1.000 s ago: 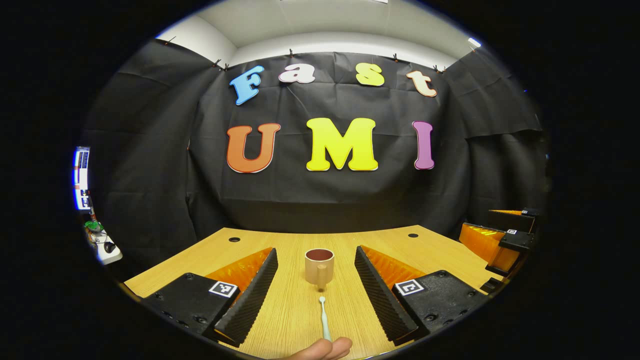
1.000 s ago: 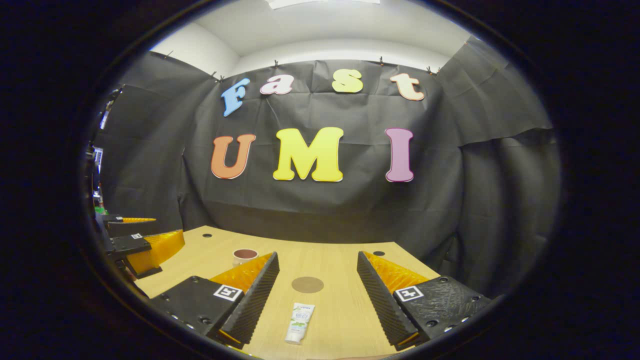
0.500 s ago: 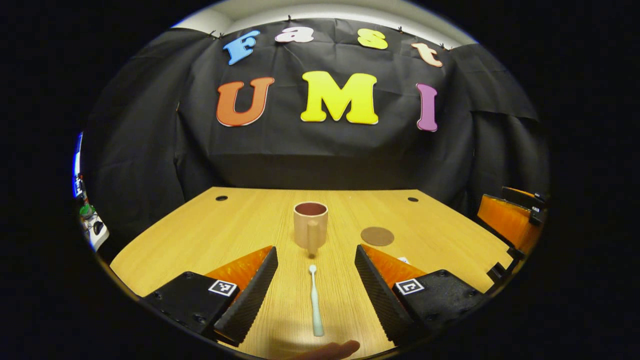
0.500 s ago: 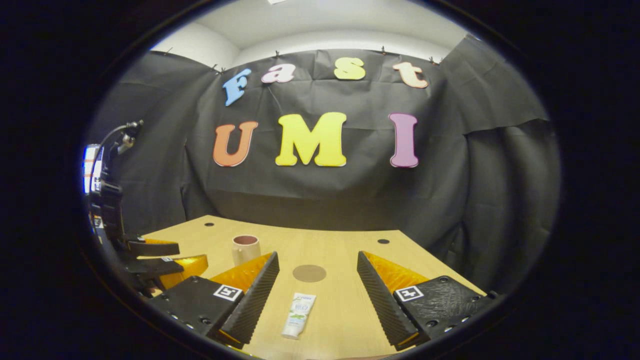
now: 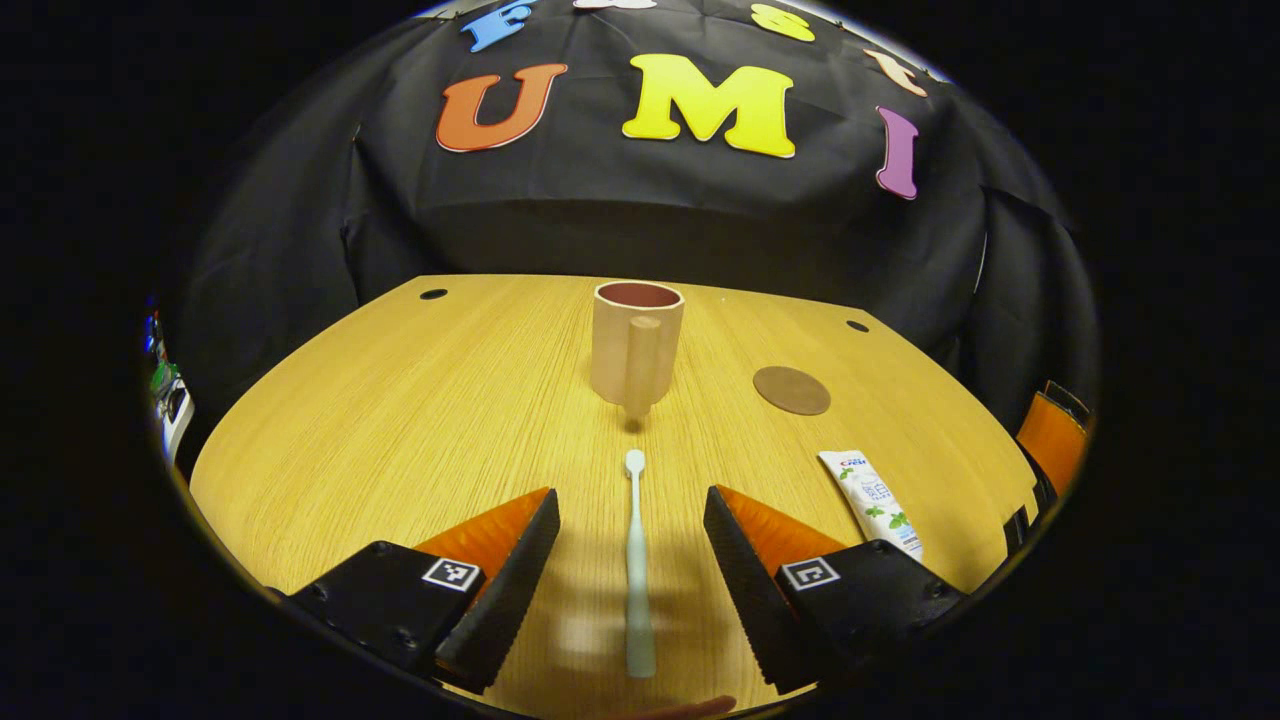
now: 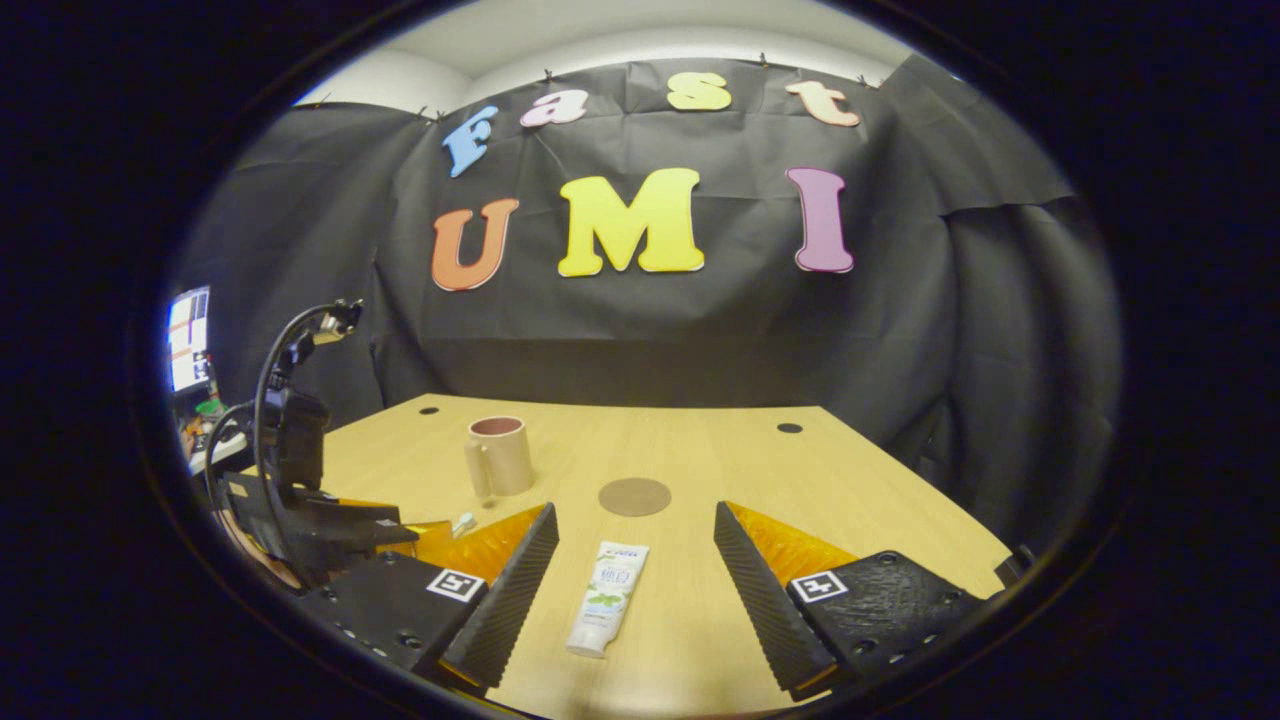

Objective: Put the toothbrush and toothpaste on the desktop into the cup, then pick up the cup and place it on the coaster on the desktop.

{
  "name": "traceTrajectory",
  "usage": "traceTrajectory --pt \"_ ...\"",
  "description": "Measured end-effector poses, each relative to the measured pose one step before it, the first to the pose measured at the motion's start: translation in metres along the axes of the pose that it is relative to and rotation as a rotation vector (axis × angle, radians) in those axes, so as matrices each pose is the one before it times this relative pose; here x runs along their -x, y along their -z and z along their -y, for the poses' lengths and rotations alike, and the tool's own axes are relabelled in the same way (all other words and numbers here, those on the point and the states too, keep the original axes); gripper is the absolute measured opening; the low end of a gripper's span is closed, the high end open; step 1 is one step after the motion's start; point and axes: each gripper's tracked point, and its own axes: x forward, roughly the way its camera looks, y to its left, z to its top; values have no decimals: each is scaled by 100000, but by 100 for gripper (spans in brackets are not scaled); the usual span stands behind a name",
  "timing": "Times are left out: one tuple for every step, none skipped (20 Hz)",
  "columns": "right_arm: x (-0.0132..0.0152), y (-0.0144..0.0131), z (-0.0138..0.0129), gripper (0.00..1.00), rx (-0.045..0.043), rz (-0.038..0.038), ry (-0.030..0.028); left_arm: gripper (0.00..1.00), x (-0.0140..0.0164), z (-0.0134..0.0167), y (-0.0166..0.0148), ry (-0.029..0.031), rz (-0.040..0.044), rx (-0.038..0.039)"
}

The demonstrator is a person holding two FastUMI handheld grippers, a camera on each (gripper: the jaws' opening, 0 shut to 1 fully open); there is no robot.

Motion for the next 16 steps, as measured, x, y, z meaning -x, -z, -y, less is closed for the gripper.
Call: traceTrajectory --pt "-261 439 -173 95 924 -938 -484 91 -627 -23 298 -398 -1588 -36" --pt "-244 434 -239 95 840 -1034 -497 87 -524 -36 308 -409 -1559 -231" --pt "-200 437 -260 95 657 -946 -663 84 -480 19 326 -26 -1830 -683" --pt "-207 480 -198 98 396 -939 -396 78 -373 146 427 682 -1920 -741" --pt "-226 312 -108 95 129 -879 -436 73 -395 142 446 363 -1729 43" --pt "-167 346 -138 95 -229 -1064 -738 66 -335 143 280 189 -1217 556" --pt "-233 309 -251 95 -598 -1203 -1101 66 -181 -231 -120 -953 508 -411" --pt "-187 251 -124 98 -767 -977 -626 63 -220 -242 -316 -938 1162 -1171" --pt "-69 96 7 95 -308 -502 113 58 -135 151 50 99 -41 182" --pt "-182 186 103 95 -32 -452 171 47 5 155 111 -136 -961 287" --pt "-110 121 12 95 -56 -405 3 43 -181 -126 -80 -145 397 -1097" --pt "-155 143 18 95 -184 -318 23 39 -40 16 28 205 -234 -477" --pt "-75 107 0 95 -220 -346 48 41 -12 -154 -33 -671 61 -15" --pt "-95 124 38 95 -294 -293 53 28 24 -139 -62 -122 45 105" --pt "-99 117 -85 95 -285 -363 -44 24 29 -58 91 190 402 154" --pt "-184 242 -41 95 -246 -623 -115 19 7 -160 -29 365 531 661"
